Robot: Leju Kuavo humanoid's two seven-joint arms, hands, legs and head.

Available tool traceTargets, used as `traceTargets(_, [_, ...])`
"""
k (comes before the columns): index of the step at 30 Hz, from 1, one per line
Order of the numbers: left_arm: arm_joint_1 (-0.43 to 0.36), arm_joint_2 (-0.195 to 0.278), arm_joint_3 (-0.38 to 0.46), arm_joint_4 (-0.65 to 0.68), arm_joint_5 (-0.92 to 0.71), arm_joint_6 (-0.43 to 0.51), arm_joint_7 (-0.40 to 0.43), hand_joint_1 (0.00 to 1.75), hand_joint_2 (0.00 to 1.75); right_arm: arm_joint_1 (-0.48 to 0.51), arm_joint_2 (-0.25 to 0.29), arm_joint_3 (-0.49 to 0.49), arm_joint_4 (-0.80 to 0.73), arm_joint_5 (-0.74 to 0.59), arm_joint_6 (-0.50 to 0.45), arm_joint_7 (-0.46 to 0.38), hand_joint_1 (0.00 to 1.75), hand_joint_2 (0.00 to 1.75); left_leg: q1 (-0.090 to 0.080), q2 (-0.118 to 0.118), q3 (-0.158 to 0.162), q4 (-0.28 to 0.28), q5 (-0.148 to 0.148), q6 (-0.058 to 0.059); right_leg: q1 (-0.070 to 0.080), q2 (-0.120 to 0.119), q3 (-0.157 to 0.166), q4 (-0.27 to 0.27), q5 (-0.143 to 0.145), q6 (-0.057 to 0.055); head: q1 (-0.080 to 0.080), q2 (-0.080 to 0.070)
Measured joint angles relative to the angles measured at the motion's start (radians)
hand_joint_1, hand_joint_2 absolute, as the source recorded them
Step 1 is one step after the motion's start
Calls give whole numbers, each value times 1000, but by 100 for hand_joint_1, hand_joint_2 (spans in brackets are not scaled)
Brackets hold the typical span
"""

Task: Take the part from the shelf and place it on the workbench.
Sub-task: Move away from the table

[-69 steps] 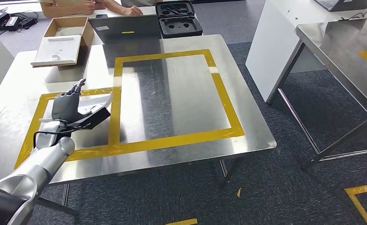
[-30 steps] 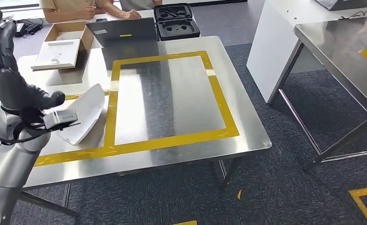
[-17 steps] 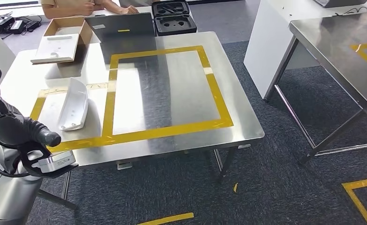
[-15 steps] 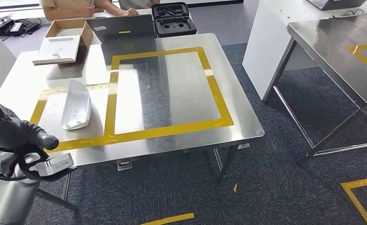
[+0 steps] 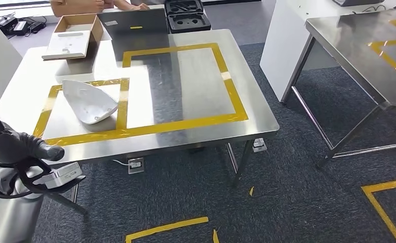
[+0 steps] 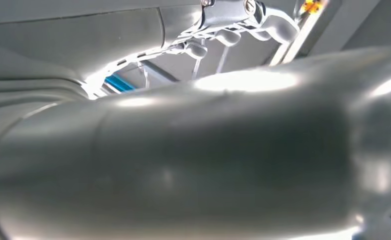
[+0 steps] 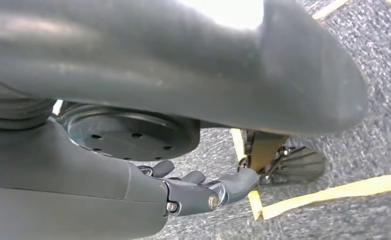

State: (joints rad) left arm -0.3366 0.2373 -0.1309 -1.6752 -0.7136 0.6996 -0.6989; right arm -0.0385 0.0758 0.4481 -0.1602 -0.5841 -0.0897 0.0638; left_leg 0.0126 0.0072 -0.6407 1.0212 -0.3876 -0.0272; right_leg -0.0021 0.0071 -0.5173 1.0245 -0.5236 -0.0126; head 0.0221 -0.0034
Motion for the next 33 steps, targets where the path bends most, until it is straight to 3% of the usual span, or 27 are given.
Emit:
traceTargets(2, [13,-22,27,2,-17,0,0,0,0,1,1,-1,0,-4,0,-3,0,0,3,-1,-10,8,-12,-11,-2,-4,-14,-6,17,-15,0,0])
traceTargets(4, [22,-40,56,7,-23,0,3,0,0,1,2,-2,0,-7,0,2,0,0,5,-3,-40,89,-98,-19,-4,-7,-39,-9,40,-26,-2,0])
traceTargets(6, [36,-58,95,20,-13,0,5,0,0,2,2,-2,0,-13,-3,9,0,0,5,-3,-73,222,-190,-26,-2,-8,-72,-8,66,-30,-4,0])
traceTargets(7, [47,-66,116,30,-3,0,5,0,0,3,3,-2,0,-16,-5,11,0,0,5,-3,-75,266,-202,-27,-1,-8,-88,-7,78,-30,-4,0])
traceTargets(8, [60,-73,139,42,6,0,4,0,0,5,3,-2,0,-19,-7,11,0,0,5,-4,-62,283,-192,-26,0,-8,-103,-7,90,-29,-4,0])
traceTargets(10, [83,-90,188,66,18,0,4,0,0,6,3,-3,0,-20,-9,9,0,0,4,-4,16,210,-142,-20,1,-7,-130,-4,112,-25,-4,0])
traceTargets(12, [95,-103,228,84,22,0,2,0,0,6,3,-5,0,-21,-9,7,0,0,0,-4,119,69,-141,-10,3,-7,-147,-2,131,-16,-4,0])
traceTargets(13, [99,-108,244,90,22,0,2,0,0,6,3,-6,0,-21,-9,7,0,0,-2,-5,150,19,-152,-4,4,-7,-150,-2,139,-10,-4,0])
traceTargets(14, [103,-112,256,95,22,0,1,0,0,6,3,-7,0,-21,-9,6,0,0,-6,-6,163,-7,-162,2,4,-8,-150,-3,148,-3,-5,0])
traceTargets(16, [110,-120,273,106,23,0,0,0,0,6,3,-8,0,-21,-10,5,0,0,-7,-4,151,-13,-148,19,1,-8,-151,-8,162,10,-7,0])
traceTargets(17, [112,-124,279,110,23,0,0,0,0,7,3,-9,0,-21,-10,6,0,0,-6,-3,141,-14,-136,28,0,-7,-159,-1,151,17,-7,0])
traceTargets(18, [113,-128,283,114,23,0,0,0,0,8,3,-9,0,-21,-11,6,0,0,-4,-1,129,-15,-123,36,-1,-6,-172,25,119,23,-7,0])
traceTargets(21, [121,-144,299,125,12,0,0,0,0,9,3,-10,0,-21,-12,5,0,0,-3,0,84,-15,-84,46,-4,-5,-227,204,-30,36,-4,0])
traceTargets(22, [127,-155,313,136,-8,0,1,0,0,9,3,-10,0,-20,-12,2,0,0,-3,0,69,-13,-71,45,-5,-5,-234,258,-49,38,-4,0])
traceTargets(23, [137,-173,340,152,-45,0,1,0,0,9,3,-10,0,-20,-10,-2,0,0,-3,1,55,-12,-60,44,-5,-5,-225,285,-46,39,-4,0])
traceTargets(24, [148,-196,380,171,-95,0,1,0,0,8,3,-10,0,-19,-8,-6,0,0,-4,1,41,-10,-50,42,-5,-5,-196,273,-24,38,-3,0])
traceTargets(26, [172,-244,484,212,-193,0,0,0,0,6,2,-10,0,-18,-4,-14,0,0,-4,5,19,-3,-34,35,-2,-4,-88,154,11,28,-2,0])
traceTargets(28, [182,-275,592,277,-234,0,0,0,0,3,0,-10,0,-16,-2,-18,0,0,-4,9,8,0,-20,26,4,-2,4,26,1,14,-2,0])
traceTargets(29, [182,-282,648,327,-240,0,1,0,0,1,-2,-10,0,-15,-1,-18,0,0,-4,11,7,-1,-12,20,7,-2,21,-7,-9,7,0,0])
traceTargets(31, [177,-287,762,457,-236,0,9,0,0,1,-2,-10,0,-13,0,-13,0,0,-4,12,6,-10,3,5,8,-2,13,-20,3,-6,3,0])
traceTargets(32, [174,-283,819,537,-217,0,18,0,0,1,-2,-10,0,-11,0,-9,0,0,-3,9,1,-8,-1,-1,5,-4,6,-24,14,-14,3,0])
traceTargets(33, [170,-277,873,630,-183,-1,36,0,0,1,-3,-10,0,-8,2,-6,0,0,-3,6,-8,7,-24,-8,3,-5,-3,-29,28,-21,3,0])
